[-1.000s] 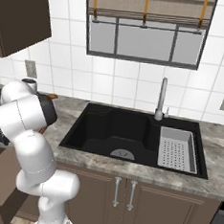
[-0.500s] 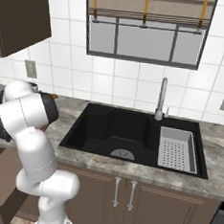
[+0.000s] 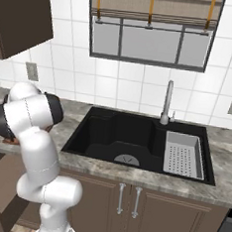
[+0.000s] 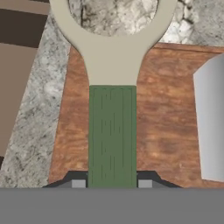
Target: Open the drawer on the left and place the cutting tools on the cutting board.
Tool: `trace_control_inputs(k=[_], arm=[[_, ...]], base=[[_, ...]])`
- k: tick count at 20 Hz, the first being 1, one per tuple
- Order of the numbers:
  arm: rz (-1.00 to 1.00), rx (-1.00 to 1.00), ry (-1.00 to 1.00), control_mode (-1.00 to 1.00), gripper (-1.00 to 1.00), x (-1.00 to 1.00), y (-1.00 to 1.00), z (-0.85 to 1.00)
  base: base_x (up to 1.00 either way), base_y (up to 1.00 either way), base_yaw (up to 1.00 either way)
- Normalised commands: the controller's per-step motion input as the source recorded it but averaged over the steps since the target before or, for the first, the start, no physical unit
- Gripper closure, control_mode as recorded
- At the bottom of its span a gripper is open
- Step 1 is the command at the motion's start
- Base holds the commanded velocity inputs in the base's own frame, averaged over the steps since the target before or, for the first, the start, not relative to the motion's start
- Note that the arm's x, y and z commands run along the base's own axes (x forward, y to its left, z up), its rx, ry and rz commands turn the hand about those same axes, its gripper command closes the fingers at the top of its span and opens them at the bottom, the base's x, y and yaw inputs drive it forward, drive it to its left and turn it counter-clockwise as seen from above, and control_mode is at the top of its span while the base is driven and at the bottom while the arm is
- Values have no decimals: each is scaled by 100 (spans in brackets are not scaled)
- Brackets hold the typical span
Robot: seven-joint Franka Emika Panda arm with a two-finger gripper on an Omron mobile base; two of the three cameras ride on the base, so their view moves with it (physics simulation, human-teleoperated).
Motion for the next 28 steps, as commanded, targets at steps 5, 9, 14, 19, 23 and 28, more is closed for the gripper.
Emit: trace_control_inputs(k=[5, 9, 14, 19, 23, 28], arm=[[2, 0, 0, -100, 100, 15, -2, -20], [1, 0, 0, -100, 100, 9, -2, -18], [0, -1, 0, -100, 100, 7, 0, -17], [0, 0, 0, -100, 100, 11, 0, -16], [0, 0, 0, -100, 100, 7, 0, -9], [1, 0, 0, -100, -100, 0, 0, -2]], base=[[0, 0, 0], [0, 0, 0], [0, 0, 0], [0, 0, 0], [0, 0, 0], [0, 0, 0]])
